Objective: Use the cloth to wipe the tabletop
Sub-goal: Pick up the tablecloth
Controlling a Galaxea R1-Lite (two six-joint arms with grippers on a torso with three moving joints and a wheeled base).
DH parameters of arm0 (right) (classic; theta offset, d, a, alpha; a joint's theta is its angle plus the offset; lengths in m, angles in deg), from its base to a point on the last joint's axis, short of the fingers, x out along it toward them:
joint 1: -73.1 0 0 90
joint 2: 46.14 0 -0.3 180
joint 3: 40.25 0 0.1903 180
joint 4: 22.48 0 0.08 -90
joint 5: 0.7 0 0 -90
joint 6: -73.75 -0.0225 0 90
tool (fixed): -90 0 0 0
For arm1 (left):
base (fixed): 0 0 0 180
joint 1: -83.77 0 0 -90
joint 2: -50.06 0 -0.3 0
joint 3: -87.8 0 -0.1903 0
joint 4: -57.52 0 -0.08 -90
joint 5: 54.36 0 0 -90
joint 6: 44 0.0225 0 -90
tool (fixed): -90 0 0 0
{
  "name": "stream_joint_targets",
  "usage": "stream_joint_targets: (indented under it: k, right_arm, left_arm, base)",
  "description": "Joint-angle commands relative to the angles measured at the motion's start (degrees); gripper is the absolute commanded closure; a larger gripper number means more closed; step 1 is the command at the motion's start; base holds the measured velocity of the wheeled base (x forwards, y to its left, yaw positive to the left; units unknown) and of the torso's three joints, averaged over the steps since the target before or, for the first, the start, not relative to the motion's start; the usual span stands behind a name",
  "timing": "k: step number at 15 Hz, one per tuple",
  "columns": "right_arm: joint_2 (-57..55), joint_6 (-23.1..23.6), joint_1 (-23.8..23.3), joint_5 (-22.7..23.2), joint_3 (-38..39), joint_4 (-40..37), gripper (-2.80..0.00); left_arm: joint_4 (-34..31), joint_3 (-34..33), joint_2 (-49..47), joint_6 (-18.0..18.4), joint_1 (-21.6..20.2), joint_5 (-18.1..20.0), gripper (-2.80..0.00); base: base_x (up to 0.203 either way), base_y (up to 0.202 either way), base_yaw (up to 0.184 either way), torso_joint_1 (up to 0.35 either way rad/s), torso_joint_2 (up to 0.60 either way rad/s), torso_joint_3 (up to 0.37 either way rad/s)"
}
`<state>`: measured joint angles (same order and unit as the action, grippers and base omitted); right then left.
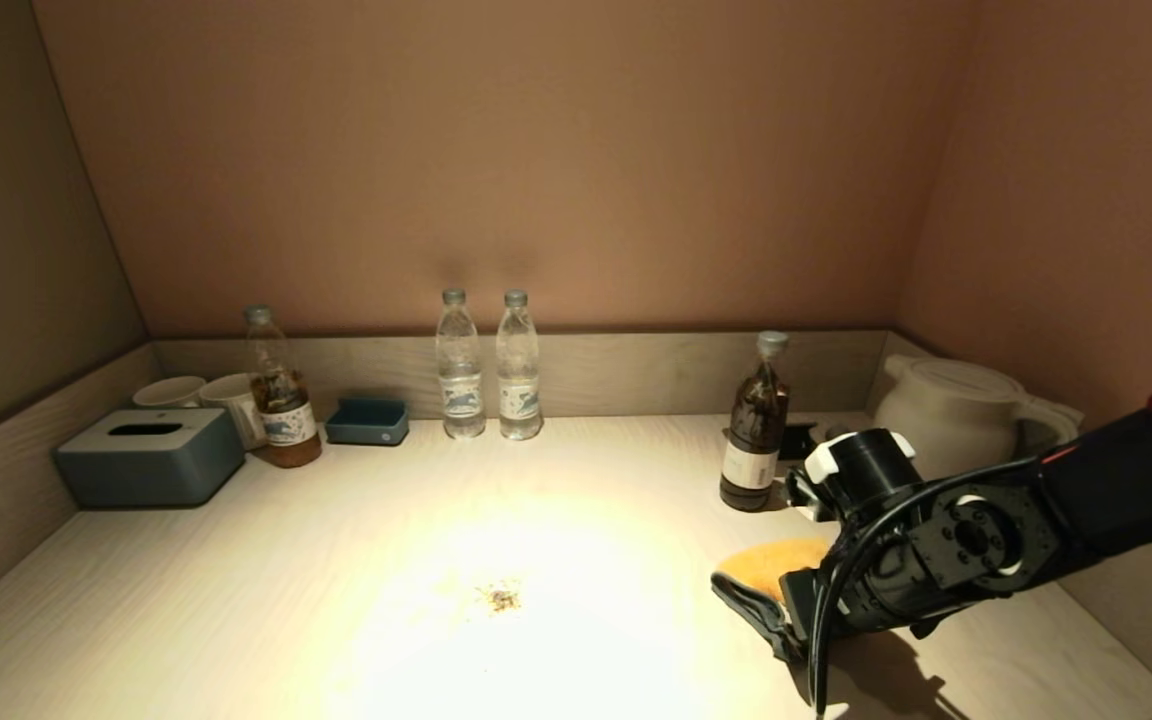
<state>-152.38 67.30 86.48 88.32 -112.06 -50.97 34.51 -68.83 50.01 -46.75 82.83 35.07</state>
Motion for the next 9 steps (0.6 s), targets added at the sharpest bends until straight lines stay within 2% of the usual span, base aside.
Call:
stream_joint_targets:
  k: [1, 5, 9]
  right_arm:
    - [4.84, -0.01, 1.87, 0.2, -0.24, 0.68, 0.0]
    - [12.75, 0.1, 8.57, -0.02, -1.01, 1.15, 0.0]
    - [14.75, 0.14, 12.75, -0.83, -3.53, 1.08, 0.0]
  left_arm:
    - [0.0, 0.0, -0.04, -0.06, -0.03, -0.04, 0.0]
    - [0.0, 0.0, -0.04, -0.06, -0.03, -0.04, 0.0]
    - [0.0, 0.0, -0.04, -0.06, -0.03, -0.04, 0.0]
  base:
    - [0.0, 0.0, 0.0, 0.0, 0.0, 0.0]
    - [0.0, 0.0, 0.0, 0.0, 0.0, 0.0]
    - [0.0, 0.0, 0.0, 0.0, 0.0, 0.0]
